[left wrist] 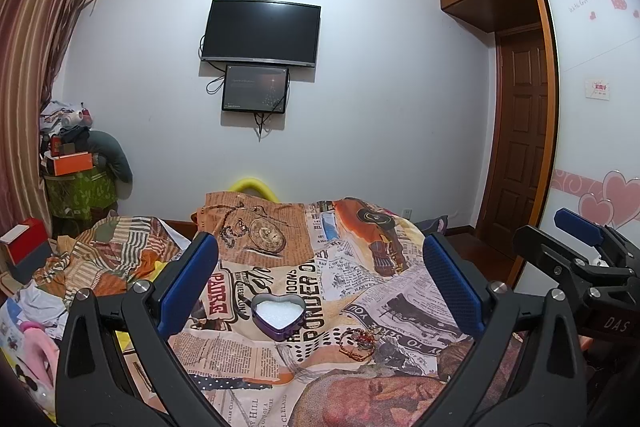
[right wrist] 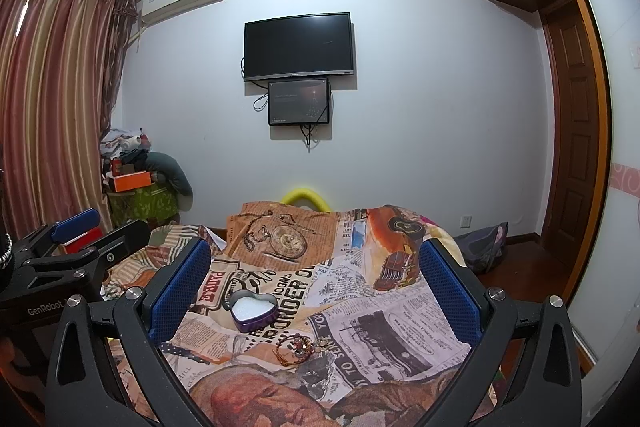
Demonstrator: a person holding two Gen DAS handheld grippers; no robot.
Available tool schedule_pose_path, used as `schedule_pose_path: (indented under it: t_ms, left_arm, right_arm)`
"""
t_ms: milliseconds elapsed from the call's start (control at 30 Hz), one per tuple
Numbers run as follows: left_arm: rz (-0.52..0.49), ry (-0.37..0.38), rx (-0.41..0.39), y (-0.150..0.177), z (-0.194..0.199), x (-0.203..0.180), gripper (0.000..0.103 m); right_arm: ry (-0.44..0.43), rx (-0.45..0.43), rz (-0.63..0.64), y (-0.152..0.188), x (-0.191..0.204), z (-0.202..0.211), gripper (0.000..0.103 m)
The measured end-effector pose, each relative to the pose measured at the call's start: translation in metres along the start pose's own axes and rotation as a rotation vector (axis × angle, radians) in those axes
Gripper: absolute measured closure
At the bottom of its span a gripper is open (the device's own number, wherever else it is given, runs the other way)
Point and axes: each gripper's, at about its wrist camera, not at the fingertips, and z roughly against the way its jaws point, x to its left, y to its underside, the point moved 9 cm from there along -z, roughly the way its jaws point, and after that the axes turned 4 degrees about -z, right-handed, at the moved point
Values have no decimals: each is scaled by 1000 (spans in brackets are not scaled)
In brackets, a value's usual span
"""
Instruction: Organize jewelry
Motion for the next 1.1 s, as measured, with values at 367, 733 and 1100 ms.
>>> schedule_pose_path:
  t_ms: [367,733,1100]
  left_arm:
    - [0,1,2,1,-1,0,0]
    - [0,1,28,13,-15,-2,0]
    - [20,-3,149,42,-63,9,0]
  right_arm:
    - [0,6,-4,3,1,0,0]
    - [8,37,-12,9,-5,-9,0]
    - [51,157,-26,42,-28,-47,0]
